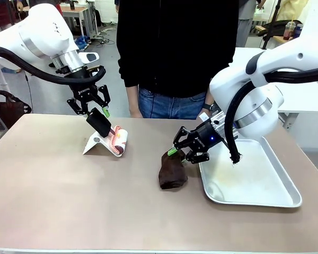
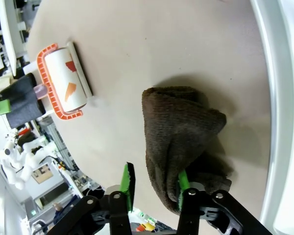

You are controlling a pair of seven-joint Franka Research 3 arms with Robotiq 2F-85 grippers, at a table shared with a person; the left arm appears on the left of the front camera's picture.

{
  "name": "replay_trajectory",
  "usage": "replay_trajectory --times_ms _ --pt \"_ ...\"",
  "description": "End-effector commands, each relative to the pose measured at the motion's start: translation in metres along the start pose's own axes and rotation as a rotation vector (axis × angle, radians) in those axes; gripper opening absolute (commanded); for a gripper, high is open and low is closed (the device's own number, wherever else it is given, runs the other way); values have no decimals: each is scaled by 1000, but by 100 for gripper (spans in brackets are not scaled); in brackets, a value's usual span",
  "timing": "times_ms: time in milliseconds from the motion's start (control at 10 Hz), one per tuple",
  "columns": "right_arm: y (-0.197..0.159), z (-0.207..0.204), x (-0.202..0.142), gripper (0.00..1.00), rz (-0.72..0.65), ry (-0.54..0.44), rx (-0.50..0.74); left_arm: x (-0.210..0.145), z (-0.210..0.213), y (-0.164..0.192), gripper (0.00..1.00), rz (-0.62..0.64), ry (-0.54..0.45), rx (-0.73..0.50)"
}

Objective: Clean the surface of the table.
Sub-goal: Return the Lint Roller and towel to their original positions.

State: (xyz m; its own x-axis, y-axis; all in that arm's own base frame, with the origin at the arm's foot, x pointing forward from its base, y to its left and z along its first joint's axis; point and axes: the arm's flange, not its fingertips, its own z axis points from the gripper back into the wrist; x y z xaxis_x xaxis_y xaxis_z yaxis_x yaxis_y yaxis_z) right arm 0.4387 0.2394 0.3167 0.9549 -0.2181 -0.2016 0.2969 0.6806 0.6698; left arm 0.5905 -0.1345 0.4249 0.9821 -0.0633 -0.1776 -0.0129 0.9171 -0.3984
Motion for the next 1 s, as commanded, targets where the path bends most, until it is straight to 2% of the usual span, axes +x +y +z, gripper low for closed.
replay_trajectory --times_ms 0,100,200,600,700,900 --pt "1 3 1 100 29 4 18 -7 9 2 100 28 -23 22" --pt "5 7 1 92 42 -1 1 -12 15 7 100 35 -38 19" --pt "11 10 0 100 58 -7 -26 -20 20 11 100 41 -57 17" --pt "28 50 -3 100 106 -48 -164 -73 53 27 100 10 -139 -21" --pt "26 65 -4 100 102 -67 -164 -93 61 30 100 -15 -171 -43" --pt "12 98 -14 100 113 -35 -73 -137 71 40 100 -81 -213 -113"
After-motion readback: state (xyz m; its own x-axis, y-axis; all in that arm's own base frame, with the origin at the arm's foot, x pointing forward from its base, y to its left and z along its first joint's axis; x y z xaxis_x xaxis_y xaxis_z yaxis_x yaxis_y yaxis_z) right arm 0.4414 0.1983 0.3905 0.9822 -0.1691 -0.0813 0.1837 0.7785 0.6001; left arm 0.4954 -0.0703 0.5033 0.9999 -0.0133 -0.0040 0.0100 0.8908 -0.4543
